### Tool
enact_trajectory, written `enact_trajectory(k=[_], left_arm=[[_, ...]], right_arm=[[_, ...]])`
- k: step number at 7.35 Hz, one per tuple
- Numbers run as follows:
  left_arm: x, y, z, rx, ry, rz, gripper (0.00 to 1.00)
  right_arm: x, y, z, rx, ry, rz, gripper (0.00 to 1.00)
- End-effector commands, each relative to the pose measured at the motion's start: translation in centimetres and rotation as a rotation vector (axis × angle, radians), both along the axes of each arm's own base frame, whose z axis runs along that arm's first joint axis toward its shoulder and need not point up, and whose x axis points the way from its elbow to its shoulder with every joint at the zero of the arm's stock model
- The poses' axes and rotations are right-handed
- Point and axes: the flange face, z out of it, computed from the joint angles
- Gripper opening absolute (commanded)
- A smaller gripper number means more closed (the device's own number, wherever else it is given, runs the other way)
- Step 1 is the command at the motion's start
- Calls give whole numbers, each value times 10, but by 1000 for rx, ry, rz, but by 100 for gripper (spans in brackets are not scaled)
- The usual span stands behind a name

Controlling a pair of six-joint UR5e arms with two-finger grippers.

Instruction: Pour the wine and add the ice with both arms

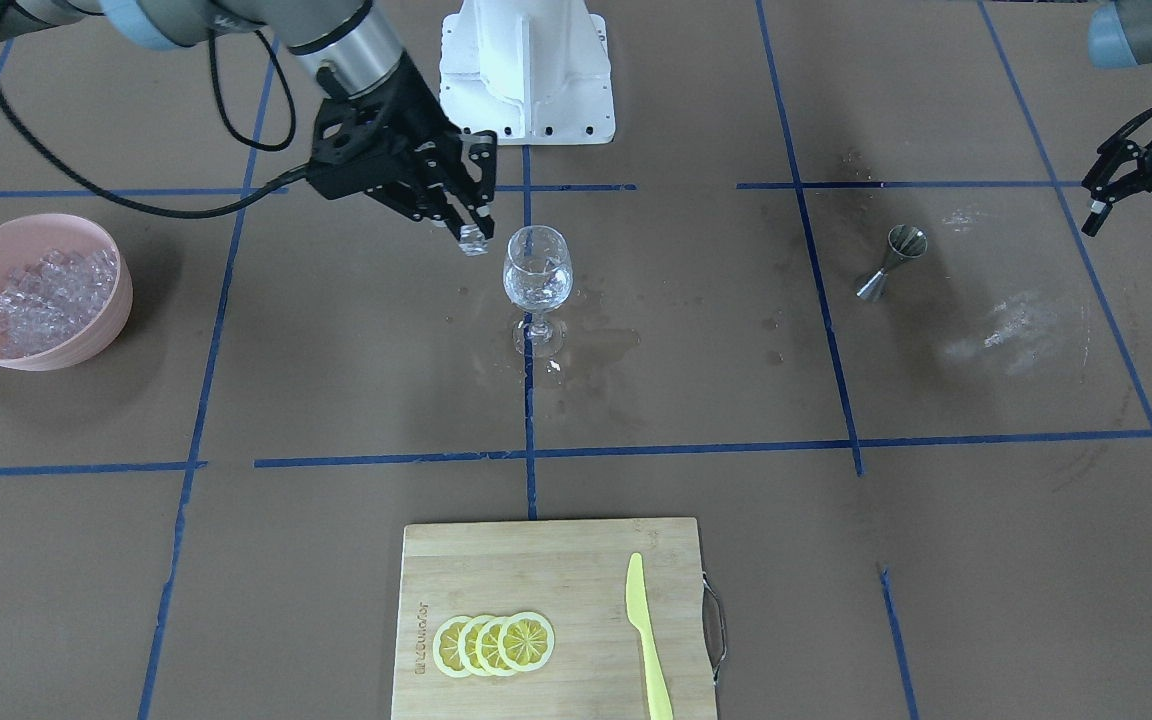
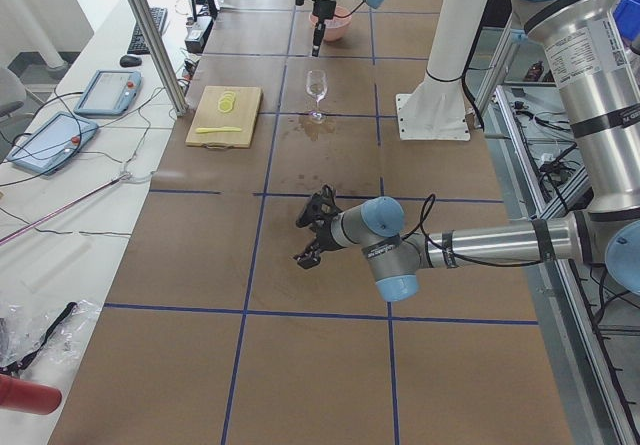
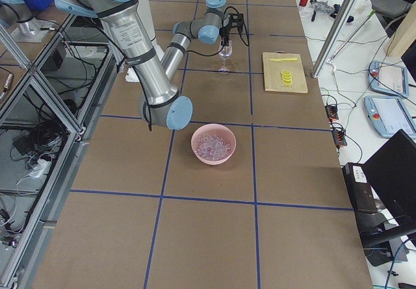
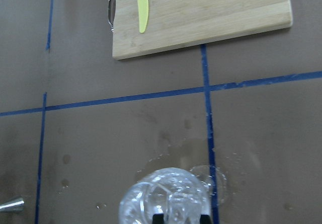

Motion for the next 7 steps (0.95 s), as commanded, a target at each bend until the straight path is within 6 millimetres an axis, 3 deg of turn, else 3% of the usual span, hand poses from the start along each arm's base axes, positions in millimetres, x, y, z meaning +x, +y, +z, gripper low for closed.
enact_trajectory(k=[1,4,6,7], left_arm=[[-1,0,1,-55,45,-39,100],[-7,-7,-4,-40,32,-129,100],[-7,-7,-2,-42,30,-130,100],[-7,-7,-2,-48,33,-132,100]], right_arm=[[-34,-8,-26,-22,3,22,0],[-23,11,-1,-33,12,1,0],[-33,21,-6,-31,7,-18,0],[-35,19,-7,-31,7,-14,52]])
